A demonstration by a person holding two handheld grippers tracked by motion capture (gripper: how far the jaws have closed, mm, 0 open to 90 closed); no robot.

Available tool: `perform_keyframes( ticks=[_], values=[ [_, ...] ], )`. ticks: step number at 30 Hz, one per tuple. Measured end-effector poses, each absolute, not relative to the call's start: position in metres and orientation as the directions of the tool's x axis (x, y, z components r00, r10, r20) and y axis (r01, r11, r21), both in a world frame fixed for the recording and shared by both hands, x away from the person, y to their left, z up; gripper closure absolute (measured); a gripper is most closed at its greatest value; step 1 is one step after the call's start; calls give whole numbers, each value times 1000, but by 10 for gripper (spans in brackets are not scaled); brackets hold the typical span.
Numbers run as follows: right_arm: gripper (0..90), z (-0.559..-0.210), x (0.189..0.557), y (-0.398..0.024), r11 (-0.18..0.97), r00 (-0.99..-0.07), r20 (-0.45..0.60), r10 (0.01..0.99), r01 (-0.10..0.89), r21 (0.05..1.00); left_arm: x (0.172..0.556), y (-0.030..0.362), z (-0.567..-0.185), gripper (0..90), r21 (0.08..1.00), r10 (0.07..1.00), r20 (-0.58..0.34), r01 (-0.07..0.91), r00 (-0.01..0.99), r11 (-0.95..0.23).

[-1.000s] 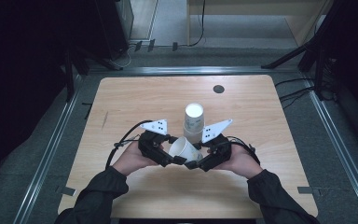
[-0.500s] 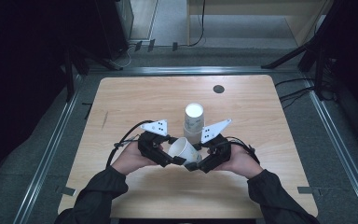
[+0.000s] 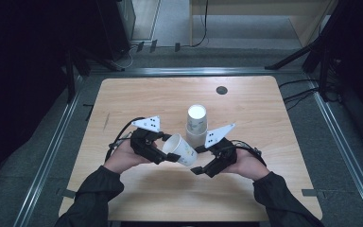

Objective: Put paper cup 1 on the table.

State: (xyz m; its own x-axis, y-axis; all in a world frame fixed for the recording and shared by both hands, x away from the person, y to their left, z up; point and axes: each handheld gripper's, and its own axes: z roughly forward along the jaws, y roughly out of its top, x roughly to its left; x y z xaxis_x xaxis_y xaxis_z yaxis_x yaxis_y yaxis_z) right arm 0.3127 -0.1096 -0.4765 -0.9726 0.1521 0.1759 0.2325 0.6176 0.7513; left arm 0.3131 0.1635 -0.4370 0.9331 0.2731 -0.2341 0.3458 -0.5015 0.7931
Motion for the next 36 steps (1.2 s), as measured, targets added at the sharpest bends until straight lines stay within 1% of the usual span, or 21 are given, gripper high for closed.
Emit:
perform_keyframes(
  ticks=[3, 6, 9, 12, 14, 16, 22, 23, 29, 36],
  values=[
    [222, -477, 312, -115, 584, -970, 168, 174, 239, 776, 314, 170, -435, 249, 786, 291, -221, 347, 931, -512],
    [195, -478, 311, -120, 571, -971, 169, 171, 237, 786, 316, 176, -434, 249, 778, 305, -212, 349, 928, -522],
    [194, -480, 310, -124, 579, -972, 131, 195, 222, 785, 318, 181, -433, 248, 760, 324, -202, 356, 924, -544],
    [197, -481, 313, -129, 581, -965, 121, 234, 239, 778, 319, 186, -434, 249, 741, 335, -175, 348, 926, -575],
    [201, -480, 315, -133, 566, -961, 136, 241, 253, 785, 321, 189, -435, 249, 726, 348, -157, 347, 924, -593],
    [201, -478, 315, -136, 550, -961, 126, 245, 245, 798, 322, 194, -436, 249, 714, 365, -136, 346, 921, -608],
    [201, -476, 319, -144, 545, -950, 104, 295, 257, 798, 326, 217, -436, 248, 678, 440, -106, 389, 892, -623],
    [201, -476, 320, -145, 547, -948, 101, 301, 258, 796, 328, 225, -435, 248, 675, 466, -106, 408, 878, -615],
    [201, -476, 322, -151, 536, -936, 102, 337, 280, 796, 337, 248, -435, 248, 663, 550, -112, 474, 828, -579],
    [202, -479, 325, -157, 534, -925, 100, 367, 297, 792, 345, 267, -435, 248, 635, 606, -101, 520, 789, -571]
  ],
)
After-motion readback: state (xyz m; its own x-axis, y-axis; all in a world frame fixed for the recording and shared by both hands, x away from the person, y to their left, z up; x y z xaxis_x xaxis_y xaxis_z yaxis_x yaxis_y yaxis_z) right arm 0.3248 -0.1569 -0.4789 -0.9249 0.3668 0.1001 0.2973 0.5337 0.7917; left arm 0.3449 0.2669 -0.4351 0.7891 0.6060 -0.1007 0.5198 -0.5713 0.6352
